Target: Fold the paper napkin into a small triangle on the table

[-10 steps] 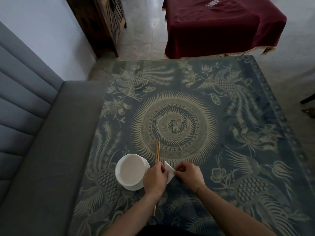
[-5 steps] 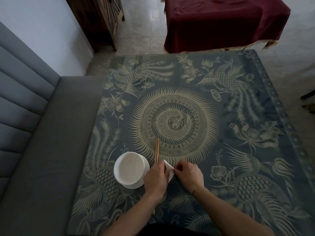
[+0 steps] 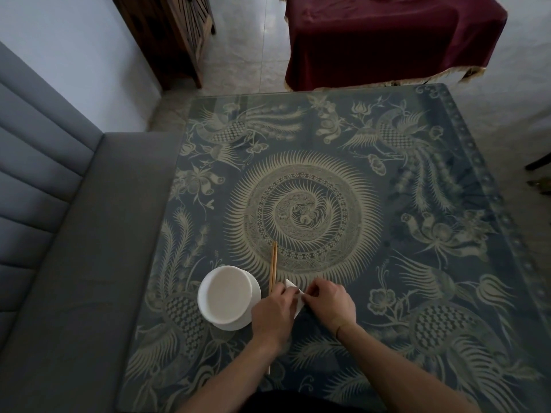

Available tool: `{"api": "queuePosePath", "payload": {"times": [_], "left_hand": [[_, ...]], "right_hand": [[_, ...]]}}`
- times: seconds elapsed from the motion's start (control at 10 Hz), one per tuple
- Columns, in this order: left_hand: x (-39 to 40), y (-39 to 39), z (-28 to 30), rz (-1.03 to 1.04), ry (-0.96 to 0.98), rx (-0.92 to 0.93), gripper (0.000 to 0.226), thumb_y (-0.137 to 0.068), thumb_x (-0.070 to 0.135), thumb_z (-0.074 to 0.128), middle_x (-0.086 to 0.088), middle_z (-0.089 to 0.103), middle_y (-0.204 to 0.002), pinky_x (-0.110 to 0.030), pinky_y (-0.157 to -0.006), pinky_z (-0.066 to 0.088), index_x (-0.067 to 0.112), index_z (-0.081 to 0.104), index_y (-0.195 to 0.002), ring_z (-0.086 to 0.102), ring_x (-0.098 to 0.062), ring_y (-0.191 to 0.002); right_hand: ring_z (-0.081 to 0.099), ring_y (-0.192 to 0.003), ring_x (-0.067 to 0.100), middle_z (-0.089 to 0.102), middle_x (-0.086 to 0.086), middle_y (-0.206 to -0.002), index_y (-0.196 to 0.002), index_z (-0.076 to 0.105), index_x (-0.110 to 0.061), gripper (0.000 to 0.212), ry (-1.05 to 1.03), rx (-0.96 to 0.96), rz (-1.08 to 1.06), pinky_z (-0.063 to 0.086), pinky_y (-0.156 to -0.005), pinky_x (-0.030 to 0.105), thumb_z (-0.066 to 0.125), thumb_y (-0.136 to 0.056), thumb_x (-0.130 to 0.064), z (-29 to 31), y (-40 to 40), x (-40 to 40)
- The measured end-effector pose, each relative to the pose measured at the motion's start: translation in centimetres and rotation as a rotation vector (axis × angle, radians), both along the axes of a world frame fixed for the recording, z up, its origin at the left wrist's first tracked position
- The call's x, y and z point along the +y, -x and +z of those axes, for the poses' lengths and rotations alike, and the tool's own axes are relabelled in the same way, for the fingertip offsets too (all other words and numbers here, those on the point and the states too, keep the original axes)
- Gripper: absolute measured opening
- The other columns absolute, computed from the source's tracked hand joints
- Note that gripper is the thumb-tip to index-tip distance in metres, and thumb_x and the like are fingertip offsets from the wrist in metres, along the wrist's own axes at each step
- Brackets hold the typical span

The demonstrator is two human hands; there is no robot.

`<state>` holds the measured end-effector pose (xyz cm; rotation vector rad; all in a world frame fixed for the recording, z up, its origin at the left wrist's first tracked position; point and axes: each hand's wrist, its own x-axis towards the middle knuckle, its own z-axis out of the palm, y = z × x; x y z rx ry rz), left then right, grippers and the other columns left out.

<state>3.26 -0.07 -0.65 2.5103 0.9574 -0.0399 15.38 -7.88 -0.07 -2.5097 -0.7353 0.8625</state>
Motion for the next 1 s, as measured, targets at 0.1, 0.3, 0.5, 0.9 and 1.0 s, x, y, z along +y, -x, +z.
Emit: {"api": "queuePosePath", "payload": {"times": [0.1,0.3,0.5,0.9,1.0], "left_hand": [[-0.1,0.2,-0.2,-0.006,-0.009,0.015,0.026,-0.103,0.037,0.043,0.005,0.06,-0.107,-0.035,-0.063,0.05,0.03,0.059,-0.122,0.065,-0.021,-0.081],[-0.1,0.2,-0.3,0.015,-0.022,0.156,0.042,-0.104,0.043,0.037,0.004,0.051,-0.125,-0.037,-0.067,0.051,0.028,0.037,-0.143,0.065,-0.023,-0.09],[0.2,-0.2,0.1,0.011,-0.032,0.242,0.05,-0.103,0.045,0.035,-0.001,0.048,-0.134,-0.039,-0.068,0.05,0.024,0.026,-0.148,0.065,-0.025,-0.093],[0.8,-0.1,0.3,0.033,0.013,0.095,0.054,-0.101,0.048,0.039,-0.002,0.051,-0.139,-0.038,-0.078,0.051,0.025,0.03,-0.148,0.063,-0.026,-0.105],[0.8,0.0,0.3,0.048,0.021,0.056,0.052,-0.1,0.05,0.041,0.001,0.053,-0.138,-0.037,-0.079,0.05,0.027,0.034,-0.146,0.063,-0.024,-0.106]], "right_hand": [[0.06,-0.068,0.007,0.064,-0.011,-0.073,-0.076,0.062,-0.028,0.012,-0.005,-0.002,0.003,0.055,-0.063,0.031,0.067,-0.083,-0.037,0.0,0.0,-0.1],[0.06,-0.07,0.008,0.064,-0.011,-0.076,-0.076,0.06,-0.029,0.013,-0.01,-0.002,0.019,0.051,-0.06,0.029,0.068,-0.083,-0.035,-0.1,-0.1,-0.1],[0.059,-0.071,0.008,0.064,-0.012,-0.077,-0.078,0.06,-0.028,0.011,-0.009,-0.01,0.025,0.049,-0.06,0.028,0.068,-0.083,-0.034,0.0,-0.1,-0.2],[0.061,-0.075,0.008,0.065,-0.013,-0.077,-0.081,0.061,-0.029,0.009,-0.093,0.056,0.0,0.053,-0.069,0.032,0.069,-0.082,-0.034,0.5,-0.9,-0.8],[0.061,-0.077,0.009,0.066,-0.013,-0.078,-0.083,0.063,-0.03,0.007,-0.12,0.053,-0.031,0.054,-0.07,0.033,0.068,-0.081,-0.035,0.8,-1.5,-1.0]]}}
